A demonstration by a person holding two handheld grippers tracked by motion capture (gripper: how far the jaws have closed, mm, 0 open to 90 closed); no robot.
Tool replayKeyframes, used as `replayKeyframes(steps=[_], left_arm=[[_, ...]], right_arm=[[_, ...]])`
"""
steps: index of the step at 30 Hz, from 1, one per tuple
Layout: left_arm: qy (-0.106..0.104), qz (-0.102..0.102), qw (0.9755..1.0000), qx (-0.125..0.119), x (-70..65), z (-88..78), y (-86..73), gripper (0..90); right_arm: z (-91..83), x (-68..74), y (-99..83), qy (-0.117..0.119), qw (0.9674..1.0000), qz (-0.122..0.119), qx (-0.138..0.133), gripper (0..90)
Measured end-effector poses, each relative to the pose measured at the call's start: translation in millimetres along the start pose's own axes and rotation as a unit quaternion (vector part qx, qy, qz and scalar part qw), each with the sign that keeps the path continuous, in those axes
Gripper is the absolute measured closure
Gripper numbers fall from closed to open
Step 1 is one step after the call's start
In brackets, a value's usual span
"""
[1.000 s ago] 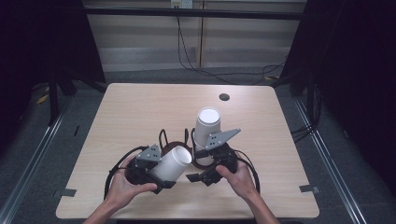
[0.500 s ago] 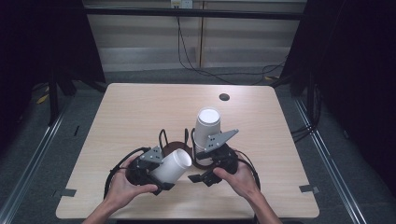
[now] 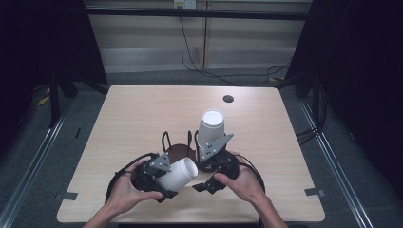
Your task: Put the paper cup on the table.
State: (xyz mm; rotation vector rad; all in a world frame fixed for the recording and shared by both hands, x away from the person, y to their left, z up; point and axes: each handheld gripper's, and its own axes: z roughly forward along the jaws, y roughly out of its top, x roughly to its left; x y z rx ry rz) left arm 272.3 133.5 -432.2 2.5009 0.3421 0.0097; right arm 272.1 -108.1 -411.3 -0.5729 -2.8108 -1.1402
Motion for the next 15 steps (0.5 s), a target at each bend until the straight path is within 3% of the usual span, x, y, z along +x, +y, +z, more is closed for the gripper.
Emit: replayKeyframes(steps=[4, 8, 11, 13, 15], left_arm=[[-0.001, 0.005, 1.0000, 0.007, -1.2, -3.7, 3.3, 17.5], [0.006, 0.021, 0.9995, 0.024, -1.4, -7.4, 8.6, 17.5], [0.015, 0.035, 0.9988, 0.031, -3.0, -11.8, 14.5, 17.4], [0.016, 0.038, 0.9985, 0.035, -3.6, -13.9, 19.9, 17.4], [0.014, 0.045, 0.9978, 0.048, -2.1, -14.1, 25.5, 17.4]], right_arm=[[2.6, 0.0, 0.3, 0.003, 0.9997, -0.005, 0.024, 16.0], [-2.8, 1.7, 3.6, -0.014, 0.9995, -0.015, 0.025, 14.6], [-6.1, -0.3, 4.9, -0.009, 0.9989, -0.016, 0.043, 21.1], [-7.9, -0.8, 6.3, -0.016, 0.9983, -0.018, 0.053, 14.0], [-10.2, -1.5, 6.4, -0.019, 0.9983, -0.019, 0.052, 17.1]])
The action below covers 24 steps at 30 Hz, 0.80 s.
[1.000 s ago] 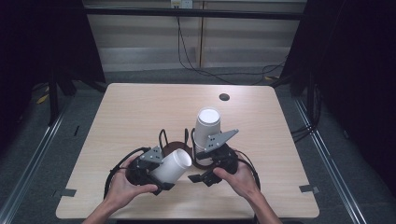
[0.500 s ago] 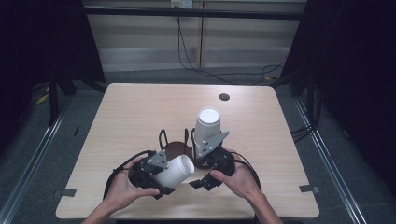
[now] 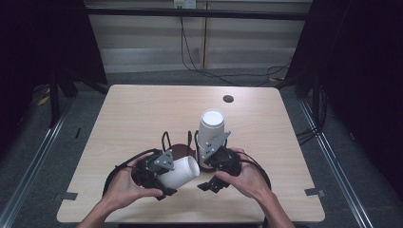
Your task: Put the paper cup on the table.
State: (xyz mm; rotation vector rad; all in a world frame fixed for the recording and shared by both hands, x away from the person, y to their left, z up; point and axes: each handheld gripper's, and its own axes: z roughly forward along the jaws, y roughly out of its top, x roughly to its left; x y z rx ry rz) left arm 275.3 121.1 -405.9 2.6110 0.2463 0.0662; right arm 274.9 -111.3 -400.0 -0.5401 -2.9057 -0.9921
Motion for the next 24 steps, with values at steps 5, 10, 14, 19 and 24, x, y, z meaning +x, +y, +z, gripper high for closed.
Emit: replayKeyframes(steps=[5, 10, 14, 19, 24], left_arm=[[-0.001, 0.012, 0.9995, 0.029, 0.0, 7.1, 6.4, 17.2], [-0.007, 0.025, 0.9986, 0.046, -3.9, 17.8, 7.1, 17.2], [-0.014, 0.027, 0.9979, 0.058, -6.5, 23.3, 6.0, 17.2], [-0.015, 0.029, 0.9973, 0.066, -10.2, 22.3, 7.9, 17.2], [-0.022, 0.032, 0.9968, 0.070, -11.9, 24.8, 8.4, 17.2]], right_arm=[[2.5, -0.9, -3.3, -0.008, 0.9997, 0.003, 0.021, 18.6], [14.1, 1.8, -5.1, 0.003, 0.9987, -0.002, 0.051, 17.7], [16.8, 0.7, -2.6, 0.016, 0.9985, 0.001, 0.052, 14.8], [20.9, 4.3, 2.3, 0.041, 0.9980, -0.008, 0.047, 14.9], [21.3, 7.6, 3.8, 0.047, 0.9976, -0.014, 0.049, 15.0]])
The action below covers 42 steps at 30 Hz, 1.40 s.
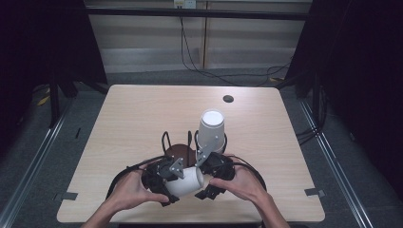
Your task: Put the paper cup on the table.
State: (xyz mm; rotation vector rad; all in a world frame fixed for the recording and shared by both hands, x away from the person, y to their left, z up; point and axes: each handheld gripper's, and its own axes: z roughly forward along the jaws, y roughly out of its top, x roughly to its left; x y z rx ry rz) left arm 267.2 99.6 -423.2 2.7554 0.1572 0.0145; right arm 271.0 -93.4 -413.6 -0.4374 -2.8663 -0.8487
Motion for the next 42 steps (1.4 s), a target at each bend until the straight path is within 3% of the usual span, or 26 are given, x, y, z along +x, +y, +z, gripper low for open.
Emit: replayKeyframes(steps=[5, 11, 14, 20, 24, 25, 29, 34, 42], left_arm=[[-0.007, 0.005, 0.9999, 0.006, -2.9, 1.4, 2.9, 17.2], [-0.015, 0.010, 0.9998, -0.002, -6.0, 1.3, 4.4, 17.2], [-0.026, 0.012, 0.9996, -0.005, -5.4, 1.4, 5.1, 17.2], [-0.032, 0.012, 0.9993, -0.018, -6.3, -0.3, 4.9, 17.2], [-0.039, 0.018, 0.9990, -0.013, -7.3, 2.2, 6.1, 17.2], [-0.037, 0.027, 0.9989, -0.012, -7.0, 2.5, 6.6, 17.2], [-0.037, 0.019, 0.9990, -0.017, -6.8, 2.4, 5.9, 17.2], [-0.040, 0.025, 0.9988, -0.015, -6.3, 3.3, 5.1, 17.1], [-0.027, 0.037, 0.9984, -0.033, -4.9, 7.3, 2.0, 14.3]], right_arm=[[2.7, 1.8, 1.6, 0.009, 0.9999, -0.005, -0.001, 15.0], [5.4, 2.2, 3.4, 0.018, 0.9998, -0.007, -0.004, 14.9], [6.0, 4.9, 5.4, 0.017, 0.9994, -0.025, -0.013, 15.2], [7.1, 10.1, 10.4, 0.029, 0.9992, -0.026, -0.010, 15.4], [8.3, 10.1, 10.7, 0.030, 0.9990, -0.029, -0.015, 17.2], [8.0, 10.4, 10.4, 0.032, 0.9990, -0.025, -0.016, 18.0], [7.8, 10.0, 9.6, 0.027, 0.9991, -0.027, -0.019, 22.5], [9.0, 9.9, 9.8, 0.030, 0.9992, -0.024, -0.015, 23.2], [10.4, 10.0, 9.3, 0.018, 0.9996, -0.018, -0.010, 23.2]])
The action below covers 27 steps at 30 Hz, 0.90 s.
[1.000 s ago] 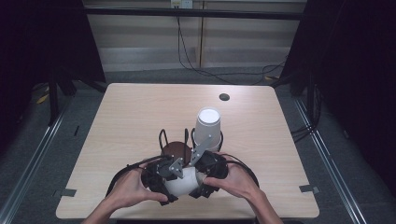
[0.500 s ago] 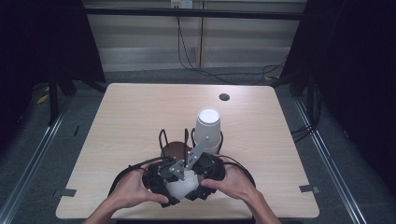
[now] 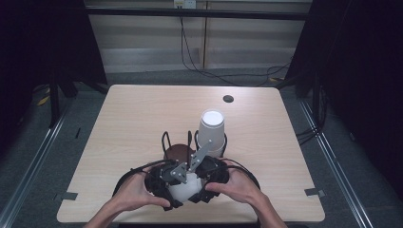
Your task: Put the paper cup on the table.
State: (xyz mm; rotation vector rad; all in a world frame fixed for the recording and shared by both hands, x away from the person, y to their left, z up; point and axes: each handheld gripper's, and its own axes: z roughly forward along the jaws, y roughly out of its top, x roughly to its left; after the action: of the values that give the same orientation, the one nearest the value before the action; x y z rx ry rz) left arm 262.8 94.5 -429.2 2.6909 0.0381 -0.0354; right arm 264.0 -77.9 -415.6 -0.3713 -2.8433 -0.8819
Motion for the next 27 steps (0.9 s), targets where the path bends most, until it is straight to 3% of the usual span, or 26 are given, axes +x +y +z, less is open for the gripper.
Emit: replayKeyframes(steps=[2, 6, 15, 21, 27], left_arm=[[-0.005, -0.008, 0.9999, -0.007, -0.6, -0.4, -0.5, 14.0], [-0.004, -0.002, 0.9999, -0.010, -0.7, 0.1, -0.1, 13.5], [-0.004, -0.008, 0.9997, -0.023, -0.7, -1.6, -2.3, 13.8], [-0.007, -0.010, 0.9984, -0.055, 2.0, -5.1, -5.7, 13.1], [-0.002, -0.009, 0.9954, -0.096, 4.2, -11.9, -8.4, 12.5]], right_arm=[[-0.4, -0.3, -0.1, 0.003, 1.0000, -0.002, 0.000, 23.3], [-1.3, 1.0, 0.1, -0.001, 1.0000, -0.006, -0.001, 23.3], [-2.0, 1.6, 0.5, 0.001, 1.0000, -0.004, -0.002, 23.6], [-3.4, 0.6, -0.8, -0.003, 1.0000, 0.002, -0.001, 23.9], [-5.6, -0.6, -2.2, -0.005, 1.0000, 0.004, -0.005, 24.2]])
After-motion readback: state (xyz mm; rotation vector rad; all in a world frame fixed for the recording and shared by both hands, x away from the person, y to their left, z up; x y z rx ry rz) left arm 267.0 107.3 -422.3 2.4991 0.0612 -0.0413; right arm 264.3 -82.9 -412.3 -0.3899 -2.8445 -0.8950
